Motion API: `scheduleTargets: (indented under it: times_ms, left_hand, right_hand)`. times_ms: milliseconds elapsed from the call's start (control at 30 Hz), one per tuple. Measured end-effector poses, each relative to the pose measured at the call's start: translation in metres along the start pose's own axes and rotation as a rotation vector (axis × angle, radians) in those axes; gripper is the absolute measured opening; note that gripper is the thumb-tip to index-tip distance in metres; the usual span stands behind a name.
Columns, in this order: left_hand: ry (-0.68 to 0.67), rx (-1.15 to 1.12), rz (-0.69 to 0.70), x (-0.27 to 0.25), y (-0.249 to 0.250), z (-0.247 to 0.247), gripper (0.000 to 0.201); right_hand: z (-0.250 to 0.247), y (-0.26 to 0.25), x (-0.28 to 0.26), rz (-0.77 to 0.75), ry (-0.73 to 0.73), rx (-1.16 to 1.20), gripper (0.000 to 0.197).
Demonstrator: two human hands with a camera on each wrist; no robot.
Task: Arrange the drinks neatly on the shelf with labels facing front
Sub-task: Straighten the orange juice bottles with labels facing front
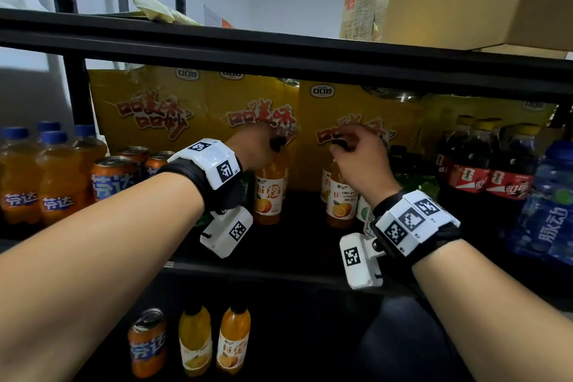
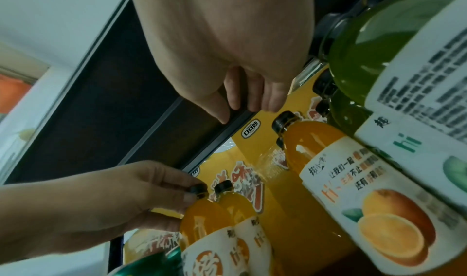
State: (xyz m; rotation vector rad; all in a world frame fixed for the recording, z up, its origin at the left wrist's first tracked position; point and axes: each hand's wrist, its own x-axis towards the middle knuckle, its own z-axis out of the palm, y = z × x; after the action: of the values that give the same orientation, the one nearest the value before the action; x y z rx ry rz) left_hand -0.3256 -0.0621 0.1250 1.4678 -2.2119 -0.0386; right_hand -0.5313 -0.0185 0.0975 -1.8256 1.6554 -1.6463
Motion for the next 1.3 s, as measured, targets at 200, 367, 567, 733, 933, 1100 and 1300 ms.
scheduleTargets:
  times_ms: [200, 367, 567, 733, 933, 1100, 1300]
  left_hand:
    - [0.014, -0.001, -0.012, 0.000, -0.001, 0.003, 0.031]
    - [0.063, -0.026, 0.025, -0.005, 0.002, 0.004, 0.037]
    - [0.435, -0.435, 0.283, -0.032, 0.029, 0.022, 0.041]
    - [0.162, -0.704, 0.125, -0.062, 0.037, 0.074, 0.070]
    - [-0.177, -0.944, 0.024, -0.087, 0.021, 0.100, 0.054]
    - [-0.070, -1.217, -0.012, -0.095, 0.018, 0.108, 0.053]
    - [-0.073, -1.258, 0.022, -0.094, 0.014, 0.112, 0.066]
  right_hand:
    - [0.004, 0.004, 0.016, 0.097, -0.144, -0.231, 0.040]
    - [0.007, 0.009, 0.016, 0.083, -0.171, -0.330, 0.045]
    - [0.005, 0.005, -0.003, -0.074, -0.097, -0.210, 0.035]
    - [-0.002, -0.006, -0.013, 0.046, -0.087, 0.100, 0.038]
    - [-0.003, -0.013, -0.027, 0.088, -0.067, 0.397, 0.045]
    - [0.021, 0.006, -0.054, 0.137, -0.060, 0.490, 0.062]
    - [0.053, 0.047, -0.087, 0.249, -0.117, 0.566, 0.049]
